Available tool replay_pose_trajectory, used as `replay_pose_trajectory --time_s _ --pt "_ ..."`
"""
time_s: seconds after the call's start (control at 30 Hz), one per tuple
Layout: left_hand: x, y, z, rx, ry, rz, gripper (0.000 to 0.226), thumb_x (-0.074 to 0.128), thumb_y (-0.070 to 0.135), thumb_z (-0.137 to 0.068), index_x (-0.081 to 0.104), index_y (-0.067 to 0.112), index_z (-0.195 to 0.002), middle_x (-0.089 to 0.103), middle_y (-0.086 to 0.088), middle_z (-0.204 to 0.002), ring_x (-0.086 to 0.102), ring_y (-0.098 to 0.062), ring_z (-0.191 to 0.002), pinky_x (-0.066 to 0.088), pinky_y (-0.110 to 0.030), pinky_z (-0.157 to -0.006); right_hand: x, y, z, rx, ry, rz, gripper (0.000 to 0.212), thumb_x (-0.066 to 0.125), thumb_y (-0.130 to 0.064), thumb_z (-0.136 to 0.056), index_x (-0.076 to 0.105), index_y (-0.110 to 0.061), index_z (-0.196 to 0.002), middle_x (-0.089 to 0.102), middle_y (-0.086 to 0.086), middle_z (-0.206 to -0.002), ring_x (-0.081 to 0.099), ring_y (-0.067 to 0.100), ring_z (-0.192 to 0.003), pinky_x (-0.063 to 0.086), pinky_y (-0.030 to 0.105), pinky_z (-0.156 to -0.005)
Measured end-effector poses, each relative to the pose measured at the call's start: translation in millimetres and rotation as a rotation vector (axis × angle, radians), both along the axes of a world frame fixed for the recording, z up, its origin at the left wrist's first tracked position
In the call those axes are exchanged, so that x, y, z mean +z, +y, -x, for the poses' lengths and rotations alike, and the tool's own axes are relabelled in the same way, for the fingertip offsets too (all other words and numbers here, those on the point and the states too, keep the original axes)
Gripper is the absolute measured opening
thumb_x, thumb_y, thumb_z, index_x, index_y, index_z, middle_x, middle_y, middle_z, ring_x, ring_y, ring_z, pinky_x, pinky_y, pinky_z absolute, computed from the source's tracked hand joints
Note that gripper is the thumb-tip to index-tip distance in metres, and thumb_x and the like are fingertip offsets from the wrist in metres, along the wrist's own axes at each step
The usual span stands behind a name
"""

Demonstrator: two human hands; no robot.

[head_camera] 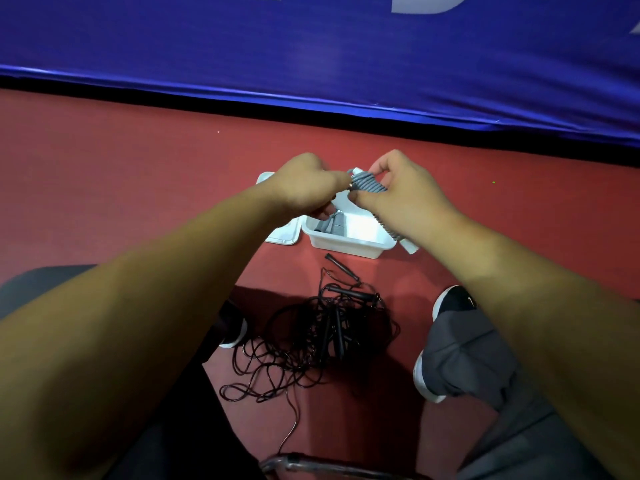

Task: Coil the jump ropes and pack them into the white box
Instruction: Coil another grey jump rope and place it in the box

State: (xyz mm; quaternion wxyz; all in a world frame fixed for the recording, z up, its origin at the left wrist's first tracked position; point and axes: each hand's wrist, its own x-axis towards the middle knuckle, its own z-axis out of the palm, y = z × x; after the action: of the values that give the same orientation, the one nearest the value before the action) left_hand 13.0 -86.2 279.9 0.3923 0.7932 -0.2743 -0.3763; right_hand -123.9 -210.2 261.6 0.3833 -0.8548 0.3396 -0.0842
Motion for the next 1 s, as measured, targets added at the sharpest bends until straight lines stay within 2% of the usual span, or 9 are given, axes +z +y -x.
replay_pose_trajectory --time_s 0.1,0.17,0.23,0.33,0.47,0.57,0.67,0.77,1.0 --pt "0.2 0.5 1.3 0.088 0.361 0.154 0.015 0.053 0.01 -0.096 0.059 0.006 -0.083 0.053 -0.011 -0.082 0.064 -0.019 -0.065 0.062 -0.042 -0.082 0.4 -6.5 0.8 0.021 0.004 -0.249 0.033 0.084 -0.042 -0.089 0.071 -0.012 -0.098 0.069 -0.005 -0.076 0.062 0.012 -0.065 0.047 0.029 -0.062" --pt "2.7 1.2 -0.6 0.118 0.557 0.236 0.012 0.053 0.008 -0.095 0.061 0.007 -0.086 0.053 -0.01 -0.085 0.062 -0.018 -0.066 0.061 -0.039 -0.077 1.8 -6.4 3.8 -0.003 -0.1 -0.494 0.024 0.082 -0.033 -0.094 0.073 -0.011 -0.092 0.067 -0.009 -0.066 0.061 0.007 -0.058 0.048 0.024 -0.059" --pt "6.6 2.6 -3.9 0.109 0.628 0.266 0.01 0.055 0.01 -0.096 0.064 0.006 -0.097 0.056 -0.007 -0.083 0.059 -0.017 -0.066 0.058 -0.034 -0.068 3.3 -8.2 5.4 0.0 -0.168 -0.589 0.019 0.082 -0.029 -0.094 0.074 -0.013 -0.098 0.071 -0.008 -0.071 0.065 0.007 -0.063 0.051 0.025 -0.061" --pt "11.2 2.3 -4.9 0.036 0.616 0.285 0.017 0.062 0.021 -0.101 0.062 0.008 -0.112 0.057 -0.003 -0.081 0.054 -0.013 -0.064 0.054 -0.029 -0.063 3.4 -13.1 6.1 0.049 -0.216 -0.594 0.02 0.083 -0.026 -0.093 0.072 -0.016 -0.106 0.074 -0.003 -0.088 0.069 0.01 -0.077 0.054 0.03 -0.072" --pt "9.9 -1.2 0.4 -0.021 0.535 0.267 0.016 0.057 0.028 -0.108 0.059 0.011 -0.11 0.05 0.001 -0.078 0.044 -0.011 -0.059 0.047 -0.026 -0.057 5.6 -8.8 7.0 0.094 -0.201 -0.547 0.026 0.081 -0.028 -0.089 0.067 -0.018 -0.109 0.079 0.01 -0.095 0.076 0.022 -0.086 0.058 0.044 -0.083" --pt "8.1 -5.7 3.6 -0.018 0.541 0.246 0.018 0.051 0.03 -0.109 0.054 0.013 -0.111 0.04 0.001 -0.075 0.035 -0.012 -0.058 0.04 -0.025 -0.054 9.9 -2.0 6.0 0.108 -0.142 -0.532 0.022 0.075 -0.025 -0.099 0.057 -0.018 -0.112 0.075 0.01 -0.086 0.077 0.034 -0.077 0.064 0.048 -0.069" --pt "5.9 -9.7 6.4 0.017 0.498 0.233 0.014 0.049 0.024 -0.108 0.053 0.011 -0.109 0.037 -0.001 -0.074 0.032 -0.013 -0.058 0.035 -0.025 -0.053 10.5 3.5 4.1 0.033 -0.085 -0.497 0.018 0.07 -0.025 -0.102 0.054 -0.022 -0.11 0.07 0.014 -0.091 0.074 0.032 -0.064 0.065 0.053 -0.061" --pt "3.1 -12.2 8.9 0.021 0.411 0.203 0.018 0.052 0.019 -0.105 0.05 0.015 -0.088 0.037 -0.002 -0.072 0.03 -0.016 -0.058 0.032 -0.027 -0.053 7.9 4.6 2.0 -0.036 -0.051 -0.422 0.014 0.066 -0.023 -0.102 0.053 -0.022 -0.108 0.068 0.014 -0.091 0.07 0.026 -0.055 0.063 0.048 -0.054" --pt "0.8 -12.0 6.5 0.001 0.307 0.106 0.026 0.054 0.018 -0.096 0.046 0.019 -0.071 0.038 -0.002 -0.066 0.029 -0.02 -0.055 0.027 -0.028 -0.05 -2.4 3.9 0.2 -0.041 0.041 -0.347 0.015 0.067 -0.026 -0.101 0.056 -0.02 -0.108 0.072 0.014 -0.091 0.075 0.027 -0.059 0.066 0.055 -0.058"
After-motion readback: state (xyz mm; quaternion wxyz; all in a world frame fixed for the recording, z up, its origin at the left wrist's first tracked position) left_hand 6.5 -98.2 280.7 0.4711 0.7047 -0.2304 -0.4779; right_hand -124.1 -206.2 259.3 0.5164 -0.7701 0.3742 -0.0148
